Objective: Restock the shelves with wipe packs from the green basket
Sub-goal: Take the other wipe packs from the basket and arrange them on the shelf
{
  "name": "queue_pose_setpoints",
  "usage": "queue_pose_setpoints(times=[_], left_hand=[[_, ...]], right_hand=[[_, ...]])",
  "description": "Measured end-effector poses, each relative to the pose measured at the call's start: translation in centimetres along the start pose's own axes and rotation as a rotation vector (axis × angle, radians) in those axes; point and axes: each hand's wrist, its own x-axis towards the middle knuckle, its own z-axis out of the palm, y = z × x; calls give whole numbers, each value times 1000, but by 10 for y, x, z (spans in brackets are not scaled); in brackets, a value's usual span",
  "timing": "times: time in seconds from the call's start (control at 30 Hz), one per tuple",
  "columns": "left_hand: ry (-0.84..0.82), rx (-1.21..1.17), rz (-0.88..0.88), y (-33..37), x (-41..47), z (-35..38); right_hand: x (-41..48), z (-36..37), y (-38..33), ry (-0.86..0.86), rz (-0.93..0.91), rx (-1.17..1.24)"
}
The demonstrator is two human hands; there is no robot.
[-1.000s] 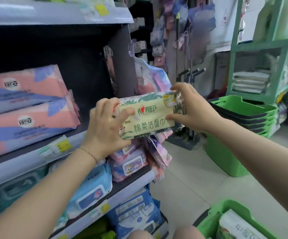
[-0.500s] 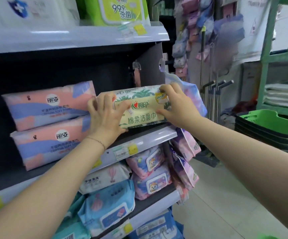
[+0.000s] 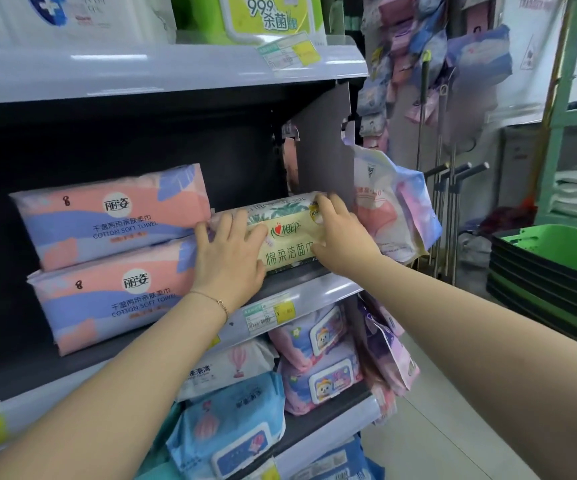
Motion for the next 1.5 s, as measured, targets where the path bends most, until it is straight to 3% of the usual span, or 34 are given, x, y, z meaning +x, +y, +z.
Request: queue_pose_setpoints(times=[0.1, 0.23, 0.5, 1.17, 1.37, 1.5], left_hand=[[51, -86, -4, 6, -3, -8], [87, -210, 71, 27, -12, -20], [73, -427, 298, 105, -47, -35], [-524, -786, 636, 363, -162, -4], [-597, -815, 727, 417, -189, 6], [-676, -819, 743, 437, -207, 15]], right_hand=[[-14, -10, 0, 102, -64, -74], [-41, -24, 6, 213, -283, -185], [-135, -48, 53, 163, -459, -456], [-371, -21, 229, -350, 75, -543], [-445, -1, 260, -503, 321, -502], [-485, 17, 276, -709, 548, -445]])
